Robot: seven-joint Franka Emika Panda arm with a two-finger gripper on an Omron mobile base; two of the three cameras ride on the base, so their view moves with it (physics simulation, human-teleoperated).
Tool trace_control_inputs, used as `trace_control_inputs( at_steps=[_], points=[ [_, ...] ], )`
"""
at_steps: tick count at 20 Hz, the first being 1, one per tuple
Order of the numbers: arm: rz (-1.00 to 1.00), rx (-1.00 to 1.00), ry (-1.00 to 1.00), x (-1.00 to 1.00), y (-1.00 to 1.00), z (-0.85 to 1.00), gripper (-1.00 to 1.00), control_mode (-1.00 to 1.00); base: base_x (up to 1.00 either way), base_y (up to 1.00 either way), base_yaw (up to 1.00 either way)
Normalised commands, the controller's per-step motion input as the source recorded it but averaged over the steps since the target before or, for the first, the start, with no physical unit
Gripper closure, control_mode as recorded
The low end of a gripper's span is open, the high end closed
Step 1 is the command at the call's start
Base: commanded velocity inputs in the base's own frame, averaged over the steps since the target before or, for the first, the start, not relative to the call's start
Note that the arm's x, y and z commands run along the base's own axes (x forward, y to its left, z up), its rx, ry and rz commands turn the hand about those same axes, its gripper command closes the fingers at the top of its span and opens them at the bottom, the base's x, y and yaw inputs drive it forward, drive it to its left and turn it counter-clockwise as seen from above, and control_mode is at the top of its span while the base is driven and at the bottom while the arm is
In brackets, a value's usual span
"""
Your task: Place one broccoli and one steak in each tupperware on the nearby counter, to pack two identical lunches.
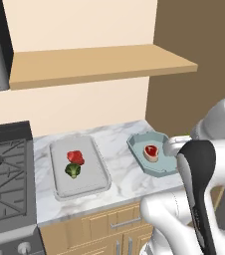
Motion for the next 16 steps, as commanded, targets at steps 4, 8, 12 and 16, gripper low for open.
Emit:
trace_control_inputs(
  at_steps=[4,8,12,16],
  points=[
    [-0.18,0.00,0.04,0.46,-0.08,-0.31,1.00,-1.00,0.00,0.00,0.00],
    [-0.18,0.00,0.02,0.35,-0.22,-0.34,1.00,-1.00,0.00,0.00,0.00],
    [-0.14,0.00,0.04,0.40,-0.25,-0.25,1.00,-1.00,0.00,0.00,0.00],
    [-0.09,0.01,0.07,0.42,-0.20,-0.19,1.00,-1.00,0.00,0.00,0.00]
  ],
)
